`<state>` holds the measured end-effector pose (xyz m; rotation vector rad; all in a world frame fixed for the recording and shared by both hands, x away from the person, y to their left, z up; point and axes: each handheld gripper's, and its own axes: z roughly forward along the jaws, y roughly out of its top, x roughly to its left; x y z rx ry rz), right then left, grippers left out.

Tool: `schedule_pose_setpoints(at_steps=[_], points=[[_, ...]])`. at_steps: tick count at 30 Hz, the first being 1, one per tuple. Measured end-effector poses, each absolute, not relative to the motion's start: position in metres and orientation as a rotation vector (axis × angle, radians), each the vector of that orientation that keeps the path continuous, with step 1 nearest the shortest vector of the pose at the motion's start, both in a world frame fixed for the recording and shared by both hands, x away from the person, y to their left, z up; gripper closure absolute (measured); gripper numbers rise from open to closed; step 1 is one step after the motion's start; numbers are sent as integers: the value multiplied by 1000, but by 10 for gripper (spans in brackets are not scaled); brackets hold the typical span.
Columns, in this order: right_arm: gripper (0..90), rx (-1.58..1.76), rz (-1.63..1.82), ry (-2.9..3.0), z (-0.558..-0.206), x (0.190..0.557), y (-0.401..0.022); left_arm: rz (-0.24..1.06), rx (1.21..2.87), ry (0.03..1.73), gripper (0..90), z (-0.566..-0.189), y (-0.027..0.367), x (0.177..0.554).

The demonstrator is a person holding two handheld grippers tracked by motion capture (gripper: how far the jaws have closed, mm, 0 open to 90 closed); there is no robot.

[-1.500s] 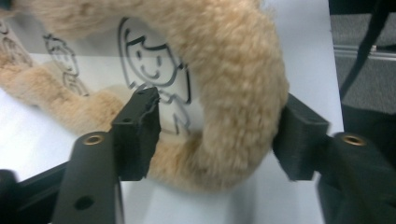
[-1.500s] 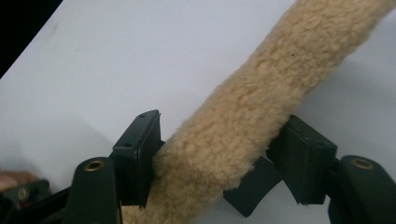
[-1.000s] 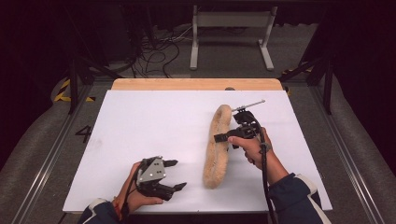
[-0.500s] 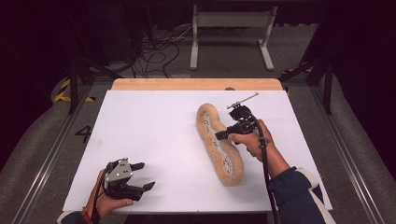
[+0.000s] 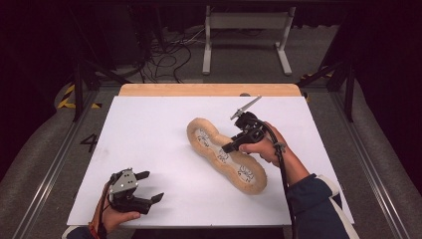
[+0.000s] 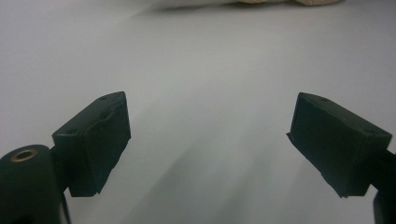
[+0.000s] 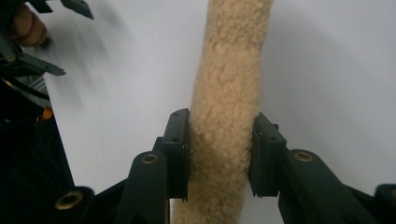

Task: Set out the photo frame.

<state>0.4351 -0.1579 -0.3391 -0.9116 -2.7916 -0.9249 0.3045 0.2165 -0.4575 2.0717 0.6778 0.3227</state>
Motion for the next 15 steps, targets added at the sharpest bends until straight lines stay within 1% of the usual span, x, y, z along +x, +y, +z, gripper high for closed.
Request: schedule_pose_setpoints(at_steps=[6,13,15], points=[[658,-778,-834,-2831,-341,438,-144,304,2068,674,128,-458,216,299],[659,-685,-818,-2821,-340,444,-138,273,2028,682,136,-457,217,296],[659,-614,-817,-2799,-339,445,-135,273,2026,685,137,-456,217,295]])
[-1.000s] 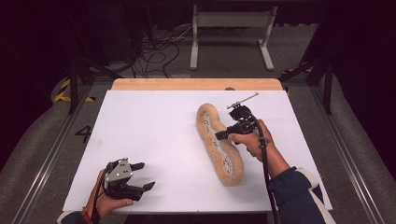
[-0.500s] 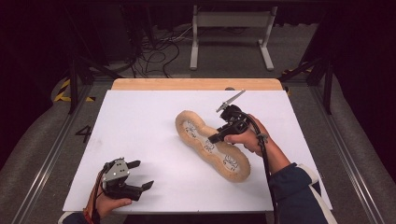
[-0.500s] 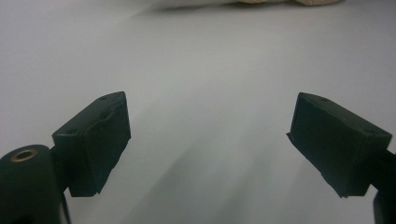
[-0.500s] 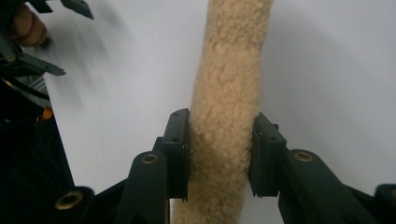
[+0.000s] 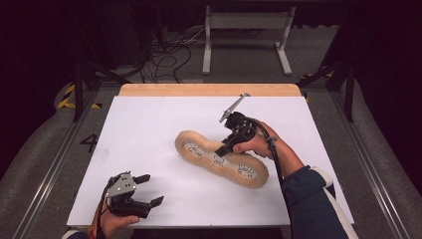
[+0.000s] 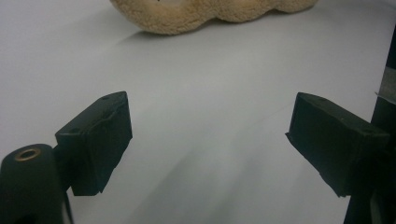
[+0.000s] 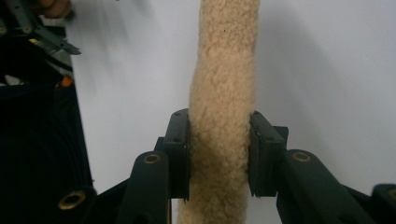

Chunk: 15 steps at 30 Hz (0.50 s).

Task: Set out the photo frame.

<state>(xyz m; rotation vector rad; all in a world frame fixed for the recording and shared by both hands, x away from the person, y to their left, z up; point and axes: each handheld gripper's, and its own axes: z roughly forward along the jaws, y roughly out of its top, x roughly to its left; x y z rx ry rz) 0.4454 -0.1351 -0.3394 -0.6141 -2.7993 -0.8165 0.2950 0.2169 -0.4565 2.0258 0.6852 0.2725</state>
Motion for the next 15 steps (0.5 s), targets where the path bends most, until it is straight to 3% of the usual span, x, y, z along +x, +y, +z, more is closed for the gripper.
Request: schedule_pose_setpoints(at_steps=[11,15], points=[[643,-525,-786,-2832,-342,447,-122,266,2030,648,141,-454,209,293],[590,-603,-817,-2857,-341,448,-128,261,2045,633,141,-455,206,296]])
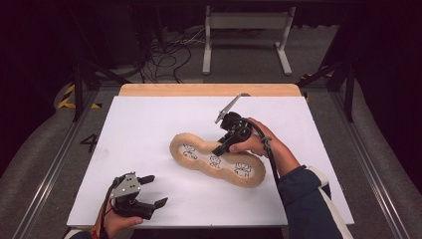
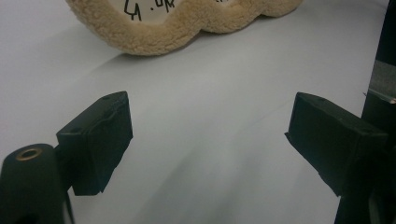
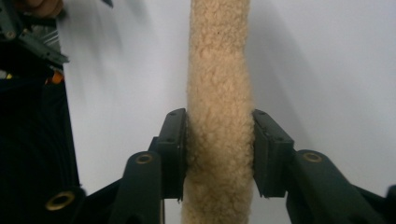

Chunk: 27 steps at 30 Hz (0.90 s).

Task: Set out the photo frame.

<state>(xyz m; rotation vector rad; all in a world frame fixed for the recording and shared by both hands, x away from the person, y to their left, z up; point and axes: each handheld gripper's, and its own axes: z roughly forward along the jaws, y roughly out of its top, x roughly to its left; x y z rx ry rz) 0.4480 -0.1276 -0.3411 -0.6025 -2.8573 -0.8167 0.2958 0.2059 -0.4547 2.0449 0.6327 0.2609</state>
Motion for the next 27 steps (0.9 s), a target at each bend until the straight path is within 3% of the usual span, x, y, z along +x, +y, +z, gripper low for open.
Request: schedule_pose_setpoints(at_steps=[14,27], points=[[430,-729,-912,-2955,-339,431,-139,281,2045,634,148,-452,201,314],[415,-951,-1266,-3030,-330,389,-196,414,2076,660,143,-445,191,353]])
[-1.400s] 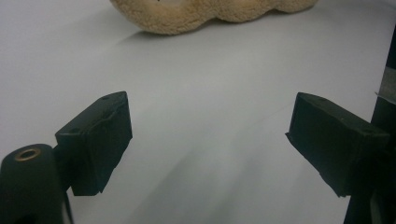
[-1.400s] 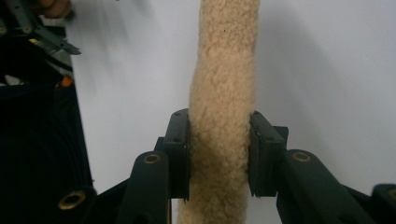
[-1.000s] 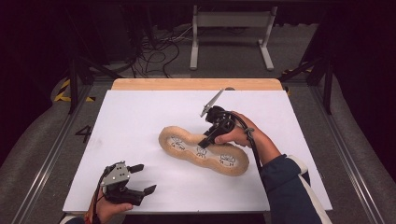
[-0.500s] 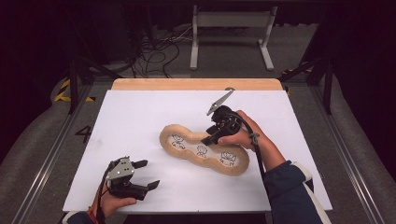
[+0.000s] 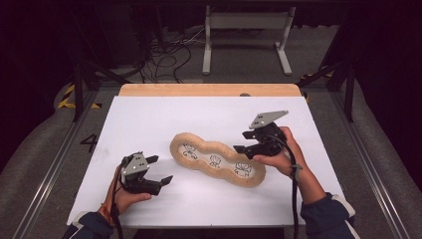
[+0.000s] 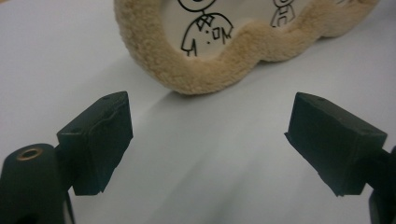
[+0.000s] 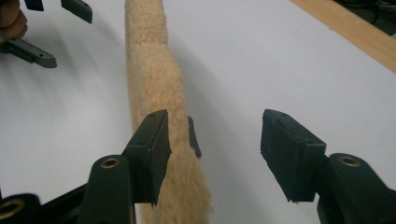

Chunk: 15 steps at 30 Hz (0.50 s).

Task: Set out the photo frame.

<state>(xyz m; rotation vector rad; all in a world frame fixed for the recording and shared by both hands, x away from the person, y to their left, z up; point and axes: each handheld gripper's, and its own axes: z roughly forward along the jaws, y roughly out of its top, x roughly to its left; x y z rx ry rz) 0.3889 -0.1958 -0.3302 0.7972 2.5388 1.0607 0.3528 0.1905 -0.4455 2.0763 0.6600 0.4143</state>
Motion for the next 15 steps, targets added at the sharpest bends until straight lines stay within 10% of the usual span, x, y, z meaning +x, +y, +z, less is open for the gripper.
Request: schedule_pose_setpoints(at_steps=[15], points=[[355,928,1186,2303,-375,329,-248,413,2034,650,153,-432,166,397]])
